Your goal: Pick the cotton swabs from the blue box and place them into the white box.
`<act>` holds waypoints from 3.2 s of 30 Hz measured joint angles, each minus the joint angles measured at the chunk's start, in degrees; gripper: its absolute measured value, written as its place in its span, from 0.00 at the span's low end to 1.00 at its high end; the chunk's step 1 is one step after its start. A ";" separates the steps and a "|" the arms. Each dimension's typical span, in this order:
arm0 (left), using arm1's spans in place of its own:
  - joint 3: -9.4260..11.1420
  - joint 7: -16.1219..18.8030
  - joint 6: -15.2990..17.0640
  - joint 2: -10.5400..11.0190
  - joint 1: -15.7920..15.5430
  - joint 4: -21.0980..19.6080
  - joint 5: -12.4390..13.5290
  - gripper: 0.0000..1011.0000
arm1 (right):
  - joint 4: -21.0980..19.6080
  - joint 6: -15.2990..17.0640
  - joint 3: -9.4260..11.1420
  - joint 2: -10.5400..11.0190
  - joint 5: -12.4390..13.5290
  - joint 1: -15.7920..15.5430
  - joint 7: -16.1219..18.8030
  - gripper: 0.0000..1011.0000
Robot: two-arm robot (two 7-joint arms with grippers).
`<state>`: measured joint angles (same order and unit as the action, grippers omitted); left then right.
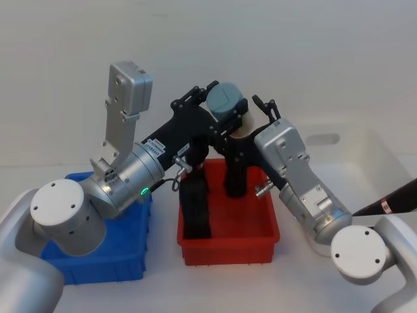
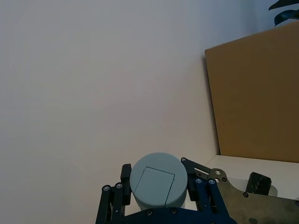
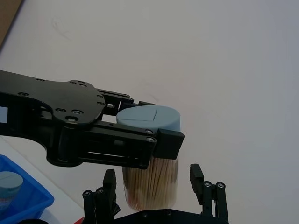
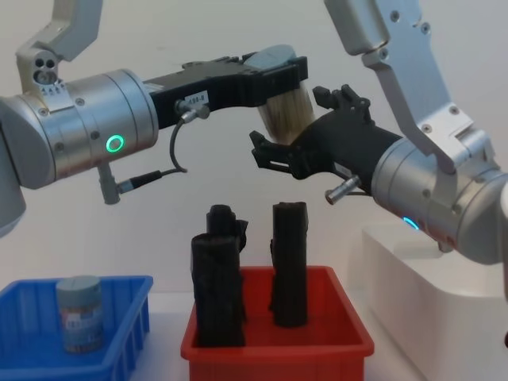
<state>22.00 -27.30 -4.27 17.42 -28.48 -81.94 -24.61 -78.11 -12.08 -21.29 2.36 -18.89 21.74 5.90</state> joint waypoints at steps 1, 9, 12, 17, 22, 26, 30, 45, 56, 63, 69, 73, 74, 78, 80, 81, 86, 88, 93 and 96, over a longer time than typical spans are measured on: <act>0.06 0.00 -0.01 0.00 0.05 -0.07 0.00 0.67 | 0.15 0.00 -0.01 -0.06 -0.07 0.07 -0.16 0.99; 0.23 -0.07 0.04 -0.05 0.21 -0.46 0.04 0.67 | 0.66 0.09 -0.07 -0.27 -0.23 0.37 -0.65 0.99; 0.27 -0.12 0.06 -0.05 0.23 -0.52 0.06 0.67 | 0.81 0.14 -0.09 -0.32 -0.28 0.43 -0.78 0.94; 0.31 -0.20 0.11 -0.05 0.26 -0.65 0.09 0.67 | 0.97 0.20 -0.13 -0.39 -0.33 0.54 -0.93 0.80; 0.35 -0.27 0.14 -0.05 0.29 -0.73 0.12 0.67 | 1.07 0.23 -0.14 -0.42 -0.36 0.58 -1.04 0.67; 0.36 -0.28 0.16 -0.05 0.31 -0.76 0.15 0.67 | 1.13 0.25 -0.15 -0.44 -0.40 0.61 -1.09 0.62; 0.37 -0.28 0.20 -0.05 0.33 -0.79 0.16 0.67 | 1.16 0.27 -0.15 -0.46 -0.42 0.62 -1.12 0.62; 0.42 -0.38 0.21 -0.04 0.34 -0.86 0.15 0.91 | 1.25 0.34 -0.13 -0.50 -0.42 0.69 -1.22 0.62; 0.40 -0.38 0.21 -0.04 0.34 -0.86 0.15 0.99 | 1.79 0.63 0.37 -0.44 -0.07 0.88 -3.21 0.62; 0.39 -0.38 0.20 -0.05 0.34 -0.86 0.15 0.99 | 2.54 1.67 1.19 -0.43 1.29 1.09 -6.73 0.62; 0.40 -0.38 0.20 -0.05 0.34 -0.86 0.15 0.99 | 3.20 3.00 2.01 -0.35 2.63 1.12 -9.94 0.62; 0.40 -0.38 0.20 -0.04 0.34 -0.86 0.15 0.99 | 3.62 4.17 2.63 -0.28 3.76 1.09 -12.28 0.62; 0.39 -0.37 0.20 -0.04 0.34 -0.86 0.15 0.99 | 3.67 4.46 2.72 -0.26 4.03 1.07 -12.74 0.62; 0.39 -0.37 0.21 -0.05 0.34 -0.86 0.15 0.99 | 4.17 6.34 3.68 -0.06 5.66 0.94 -15.24 0.62; 0.40 -0.38 0.21 -0.04 0.34 -0.86 0.15 0.99 | 4.29 7.05 3.98 0.03 6.21 0.93 -15.85 0.62; 0.40 -0.37 0.20 -0.04 0.34 -0.86 0.15 0.99 | 4.49 7.83 4.46 0.19 6.79 0.94 -16.41 0.62; 0.40 -0.37 0.20 -0.05 0.34 -0.86 0.15 0.99 | 4.97 10.72 5.81 0.75 8.65 1.06 -17.32 0.62; 0.40 -0.38 0.20 -0.04 0.34 -0.86 0.15 0.99 | 5.14 11.73 6.40 1.03 9.16 1.19 -17.34 0.62; 0.40 -0.37 0.20 -0.04 0.34 -0.86 0.15 0.99 | 5.56 16.09 8.72 2.58 10.84 1.96 -14.81 0.62; 0.40 -0.37 0.20 -0.05 0.34 -0.86 0.15 0.99 | 5.57 17.39 9.57 3.22 11.21 2.32 -13.22 0.62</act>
<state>22.40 -27.67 -4.07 17.38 -28.14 -82.80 -24.46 -72.53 5.31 -11.72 5.58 -7.68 24.06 -7.32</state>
